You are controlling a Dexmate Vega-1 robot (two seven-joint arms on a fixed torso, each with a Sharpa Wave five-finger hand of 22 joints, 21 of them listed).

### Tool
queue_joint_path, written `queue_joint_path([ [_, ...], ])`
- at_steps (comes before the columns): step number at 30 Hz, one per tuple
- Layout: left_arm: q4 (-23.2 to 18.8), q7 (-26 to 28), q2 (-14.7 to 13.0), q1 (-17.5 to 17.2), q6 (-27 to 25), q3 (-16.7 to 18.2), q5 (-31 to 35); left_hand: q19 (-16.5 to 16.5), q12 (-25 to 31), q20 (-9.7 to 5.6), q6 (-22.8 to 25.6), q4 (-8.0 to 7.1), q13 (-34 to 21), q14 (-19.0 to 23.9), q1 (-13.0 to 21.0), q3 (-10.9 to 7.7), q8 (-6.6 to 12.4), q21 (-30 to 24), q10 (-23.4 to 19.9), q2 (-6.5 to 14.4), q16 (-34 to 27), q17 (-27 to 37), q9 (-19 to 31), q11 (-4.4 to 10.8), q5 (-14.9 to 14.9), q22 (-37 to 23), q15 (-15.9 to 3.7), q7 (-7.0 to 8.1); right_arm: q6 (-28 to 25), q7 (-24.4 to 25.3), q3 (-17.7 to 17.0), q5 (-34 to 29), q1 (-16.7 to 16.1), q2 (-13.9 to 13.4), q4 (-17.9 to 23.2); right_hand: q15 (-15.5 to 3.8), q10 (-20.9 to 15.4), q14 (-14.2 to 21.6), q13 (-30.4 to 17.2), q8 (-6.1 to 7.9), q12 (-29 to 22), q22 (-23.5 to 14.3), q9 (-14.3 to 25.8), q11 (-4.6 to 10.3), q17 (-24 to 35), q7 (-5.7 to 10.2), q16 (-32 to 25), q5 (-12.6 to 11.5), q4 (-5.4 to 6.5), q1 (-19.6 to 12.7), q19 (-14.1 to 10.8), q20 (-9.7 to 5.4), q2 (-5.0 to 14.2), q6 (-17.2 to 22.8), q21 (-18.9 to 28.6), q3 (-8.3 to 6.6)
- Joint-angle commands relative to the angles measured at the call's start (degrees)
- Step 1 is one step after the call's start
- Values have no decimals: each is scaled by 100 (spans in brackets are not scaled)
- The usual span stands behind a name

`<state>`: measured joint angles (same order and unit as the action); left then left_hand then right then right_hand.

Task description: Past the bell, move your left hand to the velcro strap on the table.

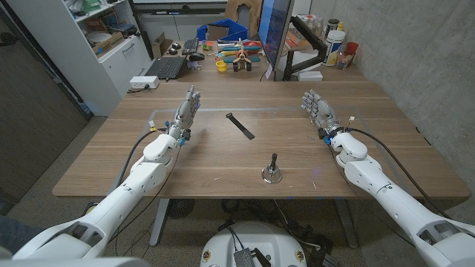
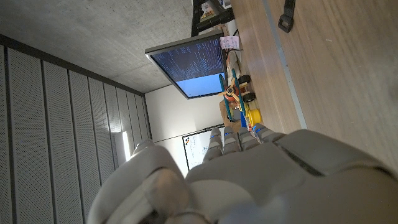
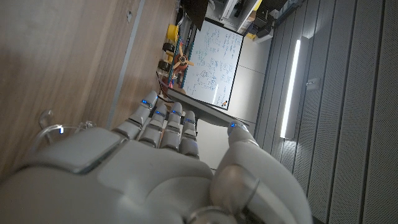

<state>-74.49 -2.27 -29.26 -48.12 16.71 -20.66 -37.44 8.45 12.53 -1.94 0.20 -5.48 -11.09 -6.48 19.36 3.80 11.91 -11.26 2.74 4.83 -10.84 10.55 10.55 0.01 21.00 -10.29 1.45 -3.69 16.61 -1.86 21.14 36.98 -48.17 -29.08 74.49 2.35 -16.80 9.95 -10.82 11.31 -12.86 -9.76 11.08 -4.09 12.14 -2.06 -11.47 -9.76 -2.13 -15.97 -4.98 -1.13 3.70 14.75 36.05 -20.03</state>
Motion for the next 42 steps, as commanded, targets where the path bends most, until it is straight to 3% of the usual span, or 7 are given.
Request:
queue_joint_path([
  [1, 27, -81, 45, 2, 7, 87, -1, 41, 27, 23, 2, -31, -11, -40, 56, 2, 33, -45, 39, 17, -36, 13, 18, 8, 38, -12, 11, -39, -23, -48, -58, -79, -42, 53, 30, 11, -42, 39, -28, 32, -25, -10, 7, 12, 24, 4, -31, -23, -11, -58, -51, 5, 4, 32, 14, -39],
  [42, -629, 237, -180, -317, -230, 197, 396, 83, 23, 82, 149, 47, -14, 21, 258, -84, 55, -35, -38, 184, -32, 8, 24, 34, -4, -13, 6, 6, 55, -136, -111, -168, -87, 191, 39, -6, -67, 65, -26, 34, -30, -14, 7, 16, -16, 12, -34, -22, -30, -37, -84, 19, 14, 68, -106, -22],
])
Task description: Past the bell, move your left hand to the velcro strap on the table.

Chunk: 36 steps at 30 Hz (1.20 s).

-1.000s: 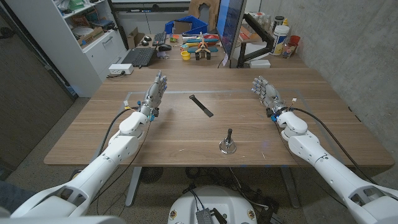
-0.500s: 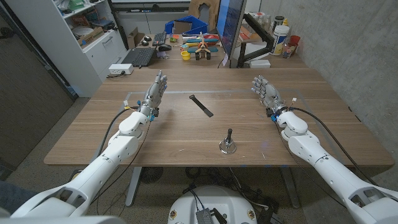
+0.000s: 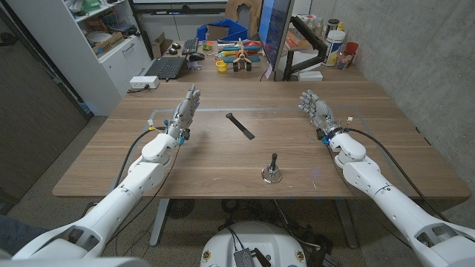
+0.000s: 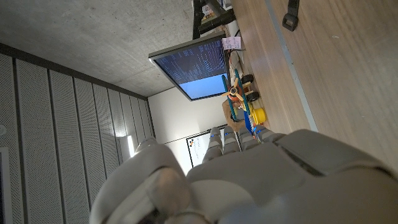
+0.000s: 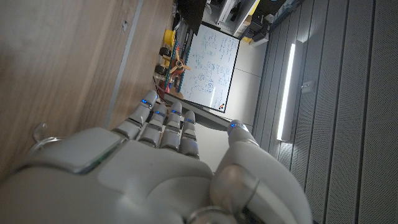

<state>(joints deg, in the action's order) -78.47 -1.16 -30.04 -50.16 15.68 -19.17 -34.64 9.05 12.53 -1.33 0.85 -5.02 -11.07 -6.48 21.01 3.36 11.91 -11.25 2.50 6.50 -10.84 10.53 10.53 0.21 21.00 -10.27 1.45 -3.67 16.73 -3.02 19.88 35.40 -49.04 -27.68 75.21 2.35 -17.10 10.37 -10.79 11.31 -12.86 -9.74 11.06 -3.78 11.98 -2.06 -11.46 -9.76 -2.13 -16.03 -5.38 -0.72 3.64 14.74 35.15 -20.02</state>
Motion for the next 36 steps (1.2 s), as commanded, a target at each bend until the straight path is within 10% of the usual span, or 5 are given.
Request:
queue_joint_path([
  [1, -247, 141, -111, -118, -147, 47, 130, 23, 25, 25, 92, 4, -16, 27, 101, -44, 57, -35, -21, 22, -34, 10, 26, 17, -6, -15, 9, 5, 49, -25, 14, -9, -3, 50, -30, -4, -35, 27, -28, 35, -29, -15, 9, -16, -1, 13, -35, -23, -30, -31, -43, -22, 21, 71, -17, -23],
  [36, -1128, 795, -566, -209, -1134, -12, 934, 112, 24, 131, 199, 198, -20, 61, 474, -207, 59, -9, -108, 139, -15, 2, 33, 14, -86, -12, 21, 124, 170, -103, -64, 53, -91, 61, 34, -8, -52, 53, -27, 35, -30, -18, 10, -12, -25, 25, -37, -23, -49, -15, -75, -10, 30, 100, -120, -10],
])
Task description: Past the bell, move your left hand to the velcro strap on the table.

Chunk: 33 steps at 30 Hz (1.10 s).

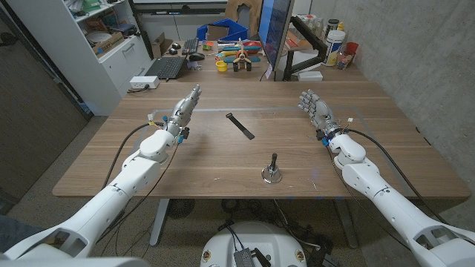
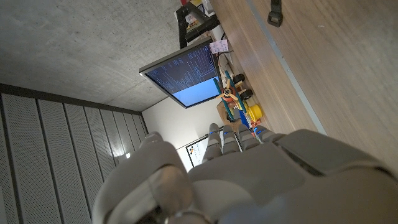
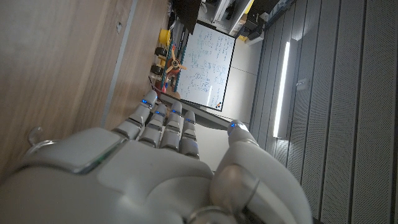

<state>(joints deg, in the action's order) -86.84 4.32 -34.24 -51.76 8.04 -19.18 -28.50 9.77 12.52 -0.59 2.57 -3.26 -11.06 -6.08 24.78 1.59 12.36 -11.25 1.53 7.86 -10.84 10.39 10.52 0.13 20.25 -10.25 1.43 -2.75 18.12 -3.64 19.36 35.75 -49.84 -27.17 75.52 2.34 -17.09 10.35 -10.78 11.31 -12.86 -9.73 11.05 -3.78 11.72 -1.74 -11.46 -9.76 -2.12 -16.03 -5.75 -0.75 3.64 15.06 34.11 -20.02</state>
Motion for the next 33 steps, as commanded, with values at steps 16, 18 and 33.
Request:
queue_joint_path([
  [16, -511, 321, -265, -15, -751, -16, 560, 83, 8, 82, 10, 99, -24, -7, 220, -65, -4, -2, 4, -13, 0, 17, 37, 34, -48, -14, 7, 45, 29, -57, -26, 25, -5, 2, 8, -14, -52, 56, -29, 32, -29, -20, 11, -3, -4, -6, -35, -23, -53, -8, -48, -8, 36, 70, -56, -6],
  [18, -540, 328, -286, 0, -818, -24, 596, 99, 4, 100, 9, 109, -24, -15, 237, -70, -6, 3, 12, -16, 3, 17, 37, 34, -53, -14, 7, 47, 28, -58, -29, 30, -5, 2, 4, -12, -53, 58, -29, 32, -29, -20, 11, -4, -5, 5, -35, -23, -54, -7, -51, -4, 37, 72, -61, -6],
  [33, -596, 305, -332, 156, -1110, -93, 787, 146, -10, 121, -18, 178, -26, -48, 347, -100, -24, 8, 31, -27, 12, 18, 39, 62, -94, -16, 1, 68, 60, -93, -38, 55, 20, 24, -75, -4, -51, 66, -28, 29, -26, -22, 12, 1, -11, 7, -35, -23, -61, -1, -57, 2, 37, 72, -100, -1],
])
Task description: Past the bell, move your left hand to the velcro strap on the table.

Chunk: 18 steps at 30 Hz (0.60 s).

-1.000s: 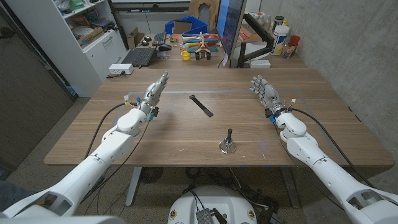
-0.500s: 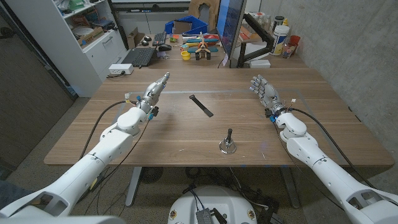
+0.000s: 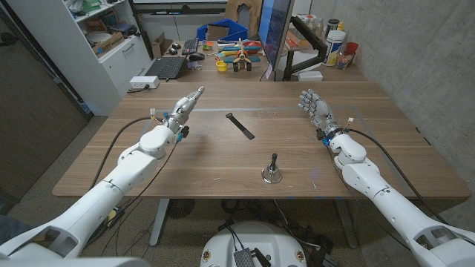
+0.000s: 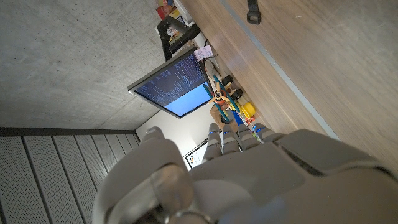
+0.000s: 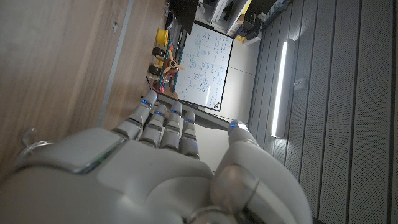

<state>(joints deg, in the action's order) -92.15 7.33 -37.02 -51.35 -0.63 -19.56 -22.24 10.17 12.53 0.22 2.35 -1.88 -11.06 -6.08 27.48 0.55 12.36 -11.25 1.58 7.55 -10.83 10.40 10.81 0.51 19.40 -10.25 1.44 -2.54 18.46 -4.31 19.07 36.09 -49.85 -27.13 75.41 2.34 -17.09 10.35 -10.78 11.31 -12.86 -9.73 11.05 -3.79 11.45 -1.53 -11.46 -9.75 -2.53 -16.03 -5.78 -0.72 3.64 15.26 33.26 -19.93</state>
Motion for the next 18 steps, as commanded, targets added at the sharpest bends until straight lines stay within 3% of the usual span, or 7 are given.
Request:
queue_joint_path([
  [1, -69, 5, -58, 128, -268, -63, 178, 111, -11, 43, 5, 45, -26, -48, 85, 3, -25, 9, 28, 2, 12, 17, 11, 21, -13, -16, 0, 50, 25, -29, -8, 22, 25, 21, -71, -5, -49, 65, -29, 29, -26, -22, 12, 9, 16, -12, -34, -24, -21, -1, -54, 0, 38, 52, -19, -9],
  [18, -394, 117, -230, 192, -829, -150, 524, 207, -21, 98, -20, 154, -29, -76, 262, -55, -37, 26, 41, 2, 15, 16, 15, 41, -57, -17, -25, 98, 48, -83, 16, 36, 86, 57, -128, -21, -58, 71, -29, 25, -27, -23, 12, 6, 10, -16, -32, -24, -30, 3, -60, 16, 40, 50, -63, -6],
])
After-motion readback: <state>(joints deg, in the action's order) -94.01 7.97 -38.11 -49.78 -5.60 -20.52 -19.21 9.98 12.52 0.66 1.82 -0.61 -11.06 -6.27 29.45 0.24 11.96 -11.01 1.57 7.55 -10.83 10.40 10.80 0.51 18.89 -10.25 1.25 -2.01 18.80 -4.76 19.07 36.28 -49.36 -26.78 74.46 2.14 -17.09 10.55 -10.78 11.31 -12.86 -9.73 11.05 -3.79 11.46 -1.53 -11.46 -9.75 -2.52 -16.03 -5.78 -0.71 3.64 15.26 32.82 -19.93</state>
